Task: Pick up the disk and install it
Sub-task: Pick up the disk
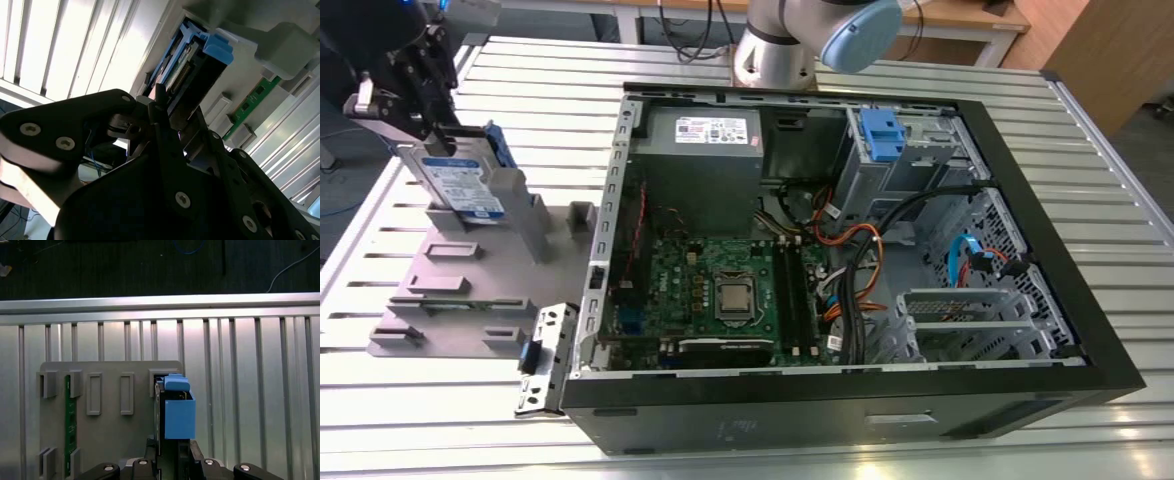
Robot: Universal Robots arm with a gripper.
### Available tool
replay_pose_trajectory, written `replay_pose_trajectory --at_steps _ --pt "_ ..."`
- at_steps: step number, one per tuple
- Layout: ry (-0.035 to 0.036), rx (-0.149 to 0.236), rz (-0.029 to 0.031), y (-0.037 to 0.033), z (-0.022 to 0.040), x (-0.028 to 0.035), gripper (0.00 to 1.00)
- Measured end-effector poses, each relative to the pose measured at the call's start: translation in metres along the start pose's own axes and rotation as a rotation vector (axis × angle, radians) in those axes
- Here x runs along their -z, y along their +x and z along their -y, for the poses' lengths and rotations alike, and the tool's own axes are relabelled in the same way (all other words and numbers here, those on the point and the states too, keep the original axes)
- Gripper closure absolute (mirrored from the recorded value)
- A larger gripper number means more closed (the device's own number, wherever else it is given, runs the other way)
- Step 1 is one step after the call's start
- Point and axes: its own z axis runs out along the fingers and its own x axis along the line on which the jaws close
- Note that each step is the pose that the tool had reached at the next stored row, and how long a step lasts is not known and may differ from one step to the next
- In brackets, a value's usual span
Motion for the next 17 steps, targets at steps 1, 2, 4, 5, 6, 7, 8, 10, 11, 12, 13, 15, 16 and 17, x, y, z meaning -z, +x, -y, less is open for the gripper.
replay_pose_trajectory --at_steps 1,2,4,5,6,7,8,10,11,12,13,15,16,17 --pt "0.0003 0.0 0.0002 -0.0001 0.0 0.0016 0.65" --pt "0.0002 0.0 0.0001 -0.0001 -0.0001 0.0038 0.65" --pt "0.0004 0.0 0.0002 -0.0003 -0.0001 0.009 0.65" --pt "0.0003 0.0 0.0002 -0.0004 -0.0001 0.0118 0.65" --pt "0.0003 0.0 0.0002 -0.0005 -0.0002 0.0146 0.65" --pt "0.0002 0.0 0.0001 -0.0006 -0.0002 0.0174 0.65" --pt "0.0004 0.0 0.0002 -0.0006 -0.0002 0.0192 0.65" --pt "0.0006 0.0 0.0003 -0.0006 -0.0002 0.0197 0.65" --pt "0.0006 0.0 0.0004 -0.0006 -0.0002 0.0197 0.65" --pt "0.0006 0.0 0.0003 -0.0006 -0.0002 0.0197 0.65" --pt "0.0005 0.0 0.0003 -0.0006 -0.0002 0.0198 0.65" --pt "0.0003 0.0 0.0002 -0.0006 -0.0002 0.0199 0.65" --pt "0.0003 0.0 0.0002 -0.0006 -0.0002 0.0199 0.65" --pt "0.0004 0.0 0.0002 -0.0006 -0.0002 0.0199 0.65"
